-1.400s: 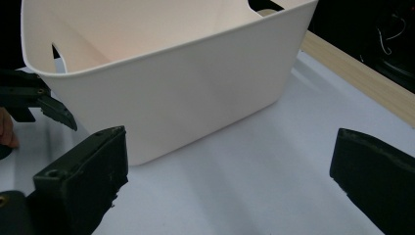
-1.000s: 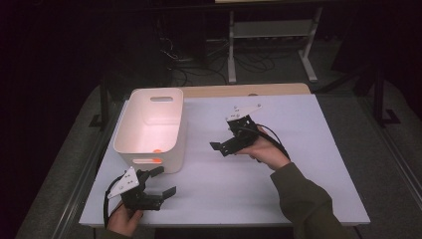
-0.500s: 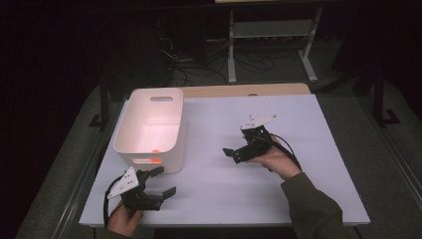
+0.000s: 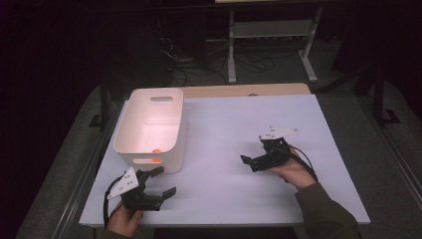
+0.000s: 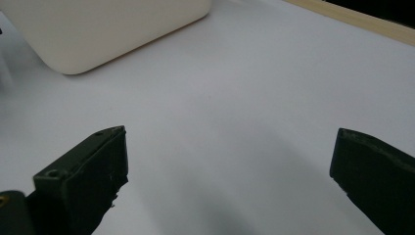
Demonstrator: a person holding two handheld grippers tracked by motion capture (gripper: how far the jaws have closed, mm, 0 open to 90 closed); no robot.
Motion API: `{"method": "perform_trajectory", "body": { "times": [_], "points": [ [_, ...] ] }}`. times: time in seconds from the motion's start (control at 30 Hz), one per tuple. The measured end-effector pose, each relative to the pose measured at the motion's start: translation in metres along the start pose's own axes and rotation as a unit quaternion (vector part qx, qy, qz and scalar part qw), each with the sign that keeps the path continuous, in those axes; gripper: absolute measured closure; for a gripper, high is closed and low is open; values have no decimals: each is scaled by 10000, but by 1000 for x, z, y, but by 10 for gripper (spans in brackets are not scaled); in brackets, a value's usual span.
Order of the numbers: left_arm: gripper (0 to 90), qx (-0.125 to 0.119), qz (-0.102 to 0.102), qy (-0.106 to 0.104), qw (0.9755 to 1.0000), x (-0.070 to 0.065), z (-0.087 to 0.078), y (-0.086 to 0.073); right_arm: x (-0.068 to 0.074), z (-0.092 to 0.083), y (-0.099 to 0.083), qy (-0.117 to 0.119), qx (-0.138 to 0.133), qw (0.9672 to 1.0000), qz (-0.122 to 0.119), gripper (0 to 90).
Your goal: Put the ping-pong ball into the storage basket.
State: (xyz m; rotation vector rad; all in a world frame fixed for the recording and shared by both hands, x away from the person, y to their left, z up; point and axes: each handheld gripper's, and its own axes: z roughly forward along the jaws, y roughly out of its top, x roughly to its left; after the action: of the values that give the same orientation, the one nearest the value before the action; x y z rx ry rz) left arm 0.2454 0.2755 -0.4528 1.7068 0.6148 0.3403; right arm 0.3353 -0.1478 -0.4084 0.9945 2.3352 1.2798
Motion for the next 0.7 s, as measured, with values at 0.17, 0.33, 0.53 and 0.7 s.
{"method": "perform_trajectory", "body": {
  "times": [0.17,0.33,0.53,0.7],
  "points": [
    [139,7,9,2,10000,0,0,0,-4,-12,-13,-88,-73,9999,123,4],
    [139,8,12,1,10000,0,0,0,-4,-19,-22,-174,-57,9996,198,3],
    [139,6,6,3,10000,0,0,0,-6,-28,-31,-258,-122,9992,290,3],
    [139,9,21,2,10000,0,0,0,-7,-35,-42,-357,-122,9986,369,3]
  ]
}}
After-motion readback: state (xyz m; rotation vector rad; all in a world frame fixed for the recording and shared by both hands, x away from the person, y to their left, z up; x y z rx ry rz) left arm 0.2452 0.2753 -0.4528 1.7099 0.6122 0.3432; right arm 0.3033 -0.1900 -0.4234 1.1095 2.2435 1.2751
